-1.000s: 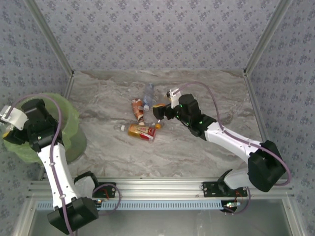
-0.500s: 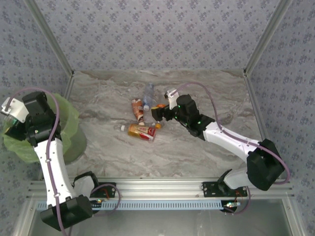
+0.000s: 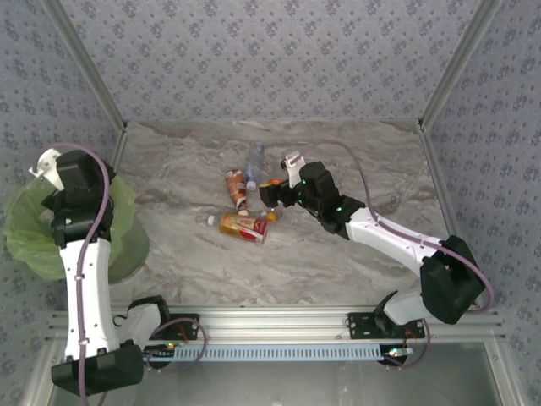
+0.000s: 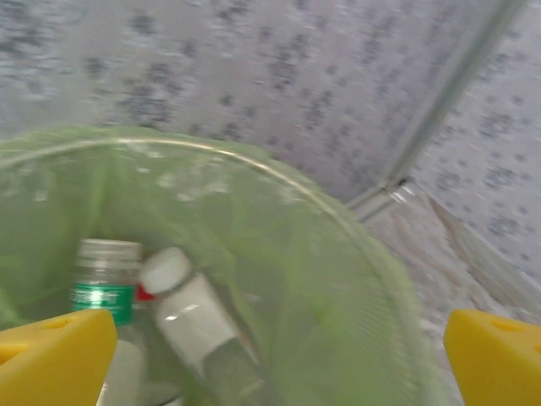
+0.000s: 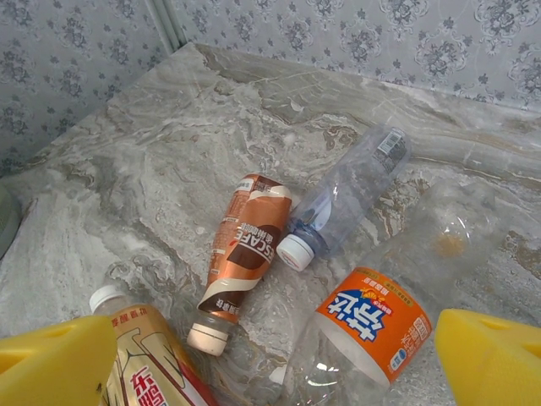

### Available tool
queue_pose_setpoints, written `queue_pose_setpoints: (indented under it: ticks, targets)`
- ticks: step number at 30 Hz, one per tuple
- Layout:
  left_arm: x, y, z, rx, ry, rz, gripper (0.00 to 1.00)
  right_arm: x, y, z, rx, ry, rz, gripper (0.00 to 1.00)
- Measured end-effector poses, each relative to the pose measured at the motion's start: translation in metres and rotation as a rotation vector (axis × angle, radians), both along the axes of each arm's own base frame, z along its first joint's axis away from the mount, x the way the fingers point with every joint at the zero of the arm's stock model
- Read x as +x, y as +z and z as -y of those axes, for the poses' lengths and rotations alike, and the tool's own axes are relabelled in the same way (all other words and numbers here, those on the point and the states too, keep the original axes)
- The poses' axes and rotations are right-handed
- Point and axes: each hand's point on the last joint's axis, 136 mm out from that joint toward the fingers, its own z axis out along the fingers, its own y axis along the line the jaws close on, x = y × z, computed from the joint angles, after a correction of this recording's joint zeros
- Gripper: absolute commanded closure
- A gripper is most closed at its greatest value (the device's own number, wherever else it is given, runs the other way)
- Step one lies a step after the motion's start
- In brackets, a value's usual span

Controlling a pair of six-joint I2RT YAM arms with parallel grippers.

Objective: Put the plastic bottles in the bin

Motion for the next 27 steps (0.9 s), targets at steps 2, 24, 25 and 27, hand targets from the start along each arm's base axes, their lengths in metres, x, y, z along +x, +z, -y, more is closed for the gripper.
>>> queue_pose_setpoints:
  ticks: [2,24,25,27]
  targets:
    - [0.010,0.005,0.017,-0.002,-0.066,0.008,0.01,0.000,-0.001,0.000,-0.003,-0.001,-0.003,0.01]
    - [0.063,-0.027,0.225,-0.092,-0.620,-0.057,0.01,0.001,-0.017,0.023,-0.042,-0.106,-0.019,0.01]
    - [0.063,-0.035,0.235,-0.109,-0.634,-0.063,0.01,0.000,-0.020,0.027,-0.045,-0.122,-0.023,0.01]
    - [0.061,-0.056,0.247,-0.140,-0.646,-0.091,0.01,0.000,-0.025,0.035,-0.046,-0.152,-0.032,0.01]
